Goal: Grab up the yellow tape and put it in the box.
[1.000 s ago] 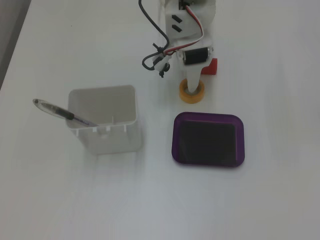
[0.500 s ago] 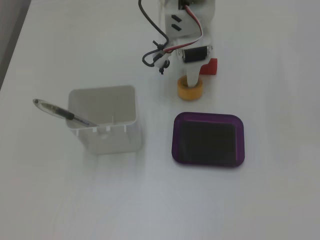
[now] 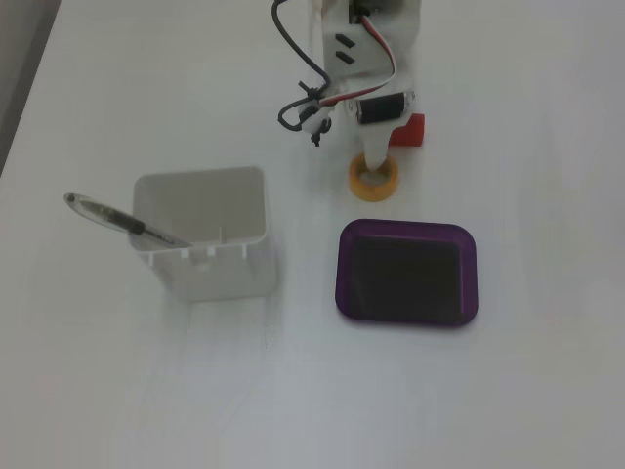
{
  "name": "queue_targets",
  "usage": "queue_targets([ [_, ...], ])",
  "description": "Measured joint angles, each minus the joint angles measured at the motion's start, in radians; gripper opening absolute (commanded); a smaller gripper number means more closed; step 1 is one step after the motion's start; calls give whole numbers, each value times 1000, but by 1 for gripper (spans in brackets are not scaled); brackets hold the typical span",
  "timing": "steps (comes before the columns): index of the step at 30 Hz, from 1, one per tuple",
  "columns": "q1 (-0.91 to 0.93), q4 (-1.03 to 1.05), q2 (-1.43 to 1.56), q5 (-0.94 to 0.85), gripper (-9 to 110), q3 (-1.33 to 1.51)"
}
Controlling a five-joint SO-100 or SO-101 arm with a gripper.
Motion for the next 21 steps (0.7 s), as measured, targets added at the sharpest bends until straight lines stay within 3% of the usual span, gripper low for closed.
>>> queue_targets([
  [10,0,-104,0,0,0,66],
  [21,0,-20,41,2,-1,-14],
])
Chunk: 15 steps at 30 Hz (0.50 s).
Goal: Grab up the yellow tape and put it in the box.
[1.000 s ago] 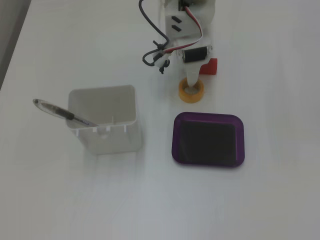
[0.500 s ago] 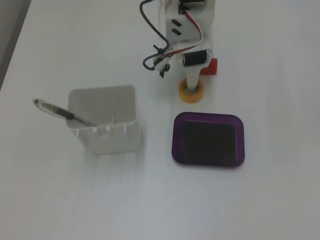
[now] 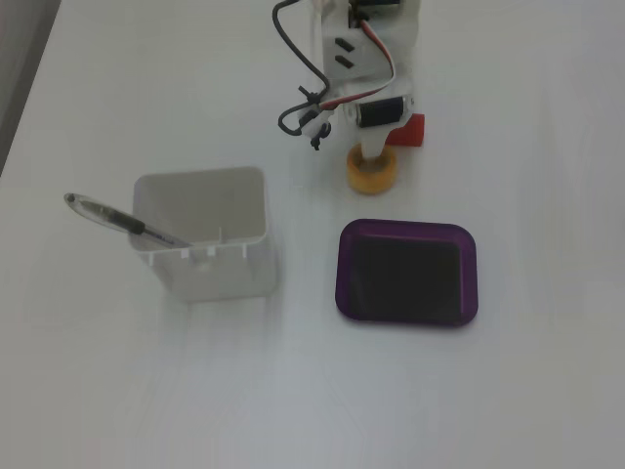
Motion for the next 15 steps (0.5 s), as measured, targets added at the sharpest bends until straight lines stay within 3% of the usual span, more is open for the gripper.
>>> queue_targets([
  [9,-163,124,123,6,-1,-281],
  [15,-187,124,-87,58,-1,-430],
])
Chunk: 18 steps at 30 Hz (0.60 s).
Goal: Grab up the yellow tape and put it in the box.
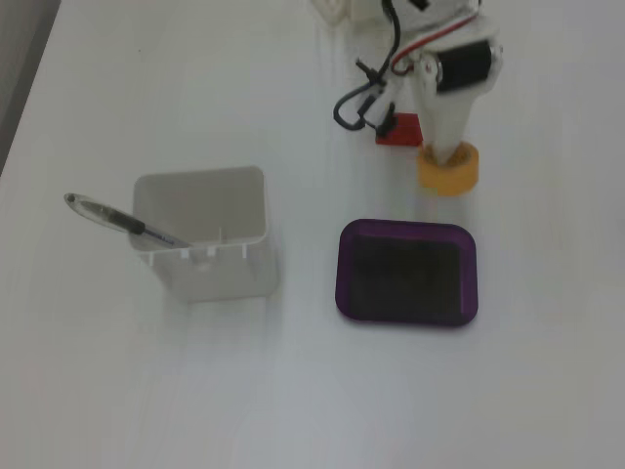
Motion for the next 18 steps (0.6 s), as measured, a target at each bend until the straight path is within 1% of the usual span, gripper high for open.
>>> queue_targets([
  [9,25,9,-345,49,-1,-273],
  [14,121,9,-439,60,-1,-373],
  [18,153,9,-472,61,-1,-382],
])
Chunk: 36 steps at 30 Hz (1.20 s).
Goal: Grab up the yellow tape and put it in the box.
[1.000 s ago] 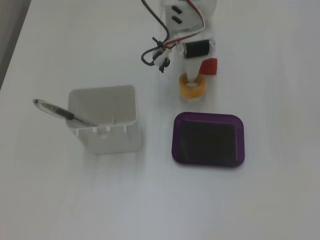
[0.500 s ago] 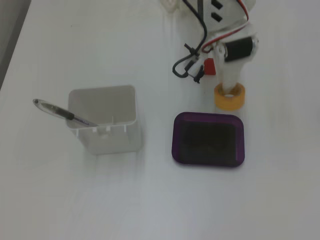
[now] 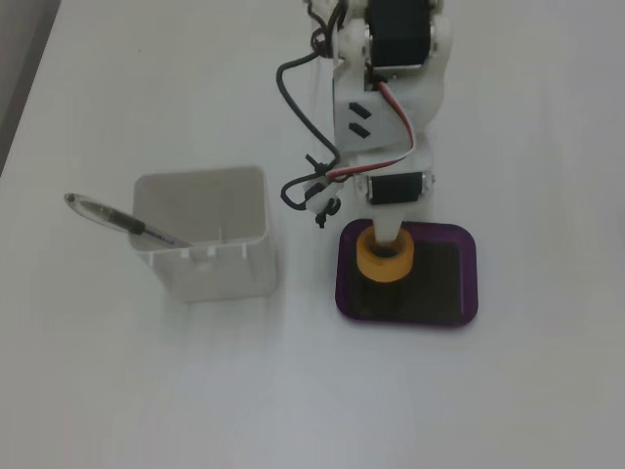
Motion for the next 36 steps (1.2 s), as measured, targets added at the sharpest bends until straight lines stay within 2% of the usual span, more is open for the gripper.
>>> queue_targets([
  [14,3,0,-18,-2,0,0],
  [22,11,14,-18,-2,11,0],
  [29,11,204,8,2,11,-104],
  [36,-8,465,304,2,11,-301],
])
